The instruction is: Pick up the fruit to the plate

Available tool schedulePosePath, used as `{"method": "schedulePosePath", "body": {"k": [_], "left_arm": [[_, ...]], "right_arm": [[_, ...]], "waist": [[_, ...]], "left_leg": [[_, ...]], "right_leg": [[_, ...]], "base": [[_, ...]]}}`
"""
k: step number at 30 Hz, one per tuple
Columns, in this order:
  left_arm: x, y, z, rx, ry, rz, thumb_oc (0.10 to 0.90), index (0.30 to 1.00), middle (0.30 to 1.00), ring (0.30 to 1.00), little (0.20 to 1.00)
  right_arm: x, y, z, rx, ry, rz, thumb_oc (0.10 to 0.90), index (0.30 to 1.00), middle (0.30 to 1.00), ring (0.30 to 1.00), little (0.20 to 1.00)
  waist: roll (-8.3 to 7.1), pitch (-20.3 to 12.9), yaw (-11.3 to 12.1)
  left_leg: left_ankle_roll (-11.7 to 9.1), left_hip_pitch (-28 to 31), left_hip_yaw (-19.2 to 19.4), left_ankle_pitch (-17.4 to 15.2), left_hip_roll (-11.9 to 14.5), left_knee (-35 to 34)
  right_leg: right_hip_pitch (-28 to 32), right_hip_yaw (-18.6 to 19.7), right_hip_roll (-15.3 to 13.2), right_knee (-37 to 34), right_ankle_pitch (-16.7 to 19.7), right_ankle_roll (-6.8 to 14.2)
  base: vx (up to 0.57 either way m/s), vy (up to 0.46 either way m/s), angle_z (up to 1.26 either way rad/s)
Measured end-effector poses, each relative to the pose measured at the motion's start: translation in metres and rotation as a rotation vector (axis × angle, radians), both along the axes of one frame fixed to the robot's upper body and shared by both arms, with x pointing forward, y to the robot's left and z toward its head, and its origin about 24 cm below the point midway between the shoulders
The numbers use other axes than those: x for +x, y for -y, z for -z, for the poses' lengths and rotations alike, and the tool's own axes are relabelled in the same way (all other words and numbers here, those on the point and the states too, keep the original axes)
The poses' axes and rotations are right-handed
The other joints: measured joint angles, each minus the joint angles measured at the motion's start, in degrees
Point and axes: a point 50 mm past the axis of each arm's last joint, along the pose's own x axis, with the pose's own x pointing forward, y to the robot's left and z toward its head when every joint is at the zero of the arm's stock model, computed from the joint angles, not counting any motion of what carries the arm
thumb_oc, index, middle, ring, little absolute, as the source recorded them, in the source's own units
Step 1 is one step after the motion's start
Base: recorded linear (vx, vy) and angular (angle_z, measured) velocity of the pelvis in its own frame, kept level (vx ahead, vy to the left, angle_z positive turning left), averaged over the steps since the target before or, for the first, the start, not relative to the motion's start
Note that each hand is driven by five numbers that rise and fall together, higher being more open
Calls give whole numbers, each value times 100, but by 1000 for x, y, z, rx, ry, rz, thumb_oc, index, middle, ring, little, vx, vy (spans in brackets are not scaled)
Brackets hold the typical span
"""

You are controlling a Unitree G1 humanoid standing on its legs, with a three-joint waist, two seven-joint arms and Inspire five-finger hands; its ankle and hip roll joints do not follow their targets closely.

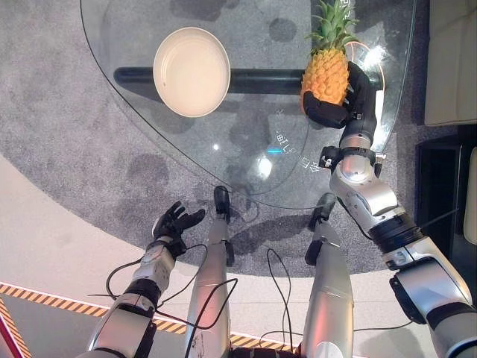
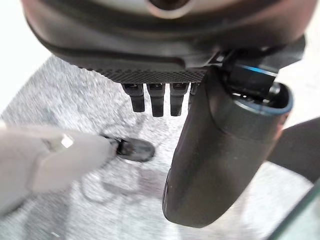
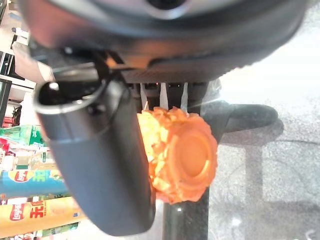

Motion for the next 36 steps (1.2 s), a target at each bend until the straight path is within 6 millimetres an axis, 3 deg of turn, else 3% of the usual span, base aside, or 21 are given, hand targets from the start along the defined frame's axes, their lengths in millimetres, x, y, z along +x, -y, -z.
{"method": "schedulePosePath", "body": {"k": [9,14,20,26,36], "left_arm": [[17,-29,-47,-200,211,-434,800,900,900,900,900],[27,-32,-76,-191,296,-538,800,900,900,900,900],[42,-27,-120,-147,430,-572,800,900,900,900,900],[45,-27,-142,-102,509,-584,800,900,900,900,900],[45,-9,-183,-31,692,-496,800,900,900,900,900]], "right_arm": [[-4,-1,-7,-172,83,69,100,300,300,300,200],[-7,-3,-11,-243,133,105,100,300,300,300,200],[-9,-3,-14,-320,176,138,100,300,300,300,200],[-12,-3,-19,-404,245,172,100,300,300,300,200],[-18,-4,-29,-505,360,180,100,300,300,300,200]], "waist": [[4,2,5],[5,3,11],[5,4,-9],[4,4,-32],[-1,7,-31]], "left_leg": [[-2,-98,9,4,-10,-55],[-10,-153,10,11,-11,-60],[-10,-192,10,11,-10,-59],[-10,-203,10,11,-7,-64],[-10,-265,-14,11,-8,-72]], "right_leg": [[-153,17,-10,56,-22,2],[-227,14,-14,89,-28,3],[-264,14,-13,92,-30,3],[-273,12,-10,92,-31,5],[-316,-17,-14,93,-50,13]], "base": [[0,0,0],[0,0,0],[0,0,0],[0,0,0],[-2,-26,1]]}}
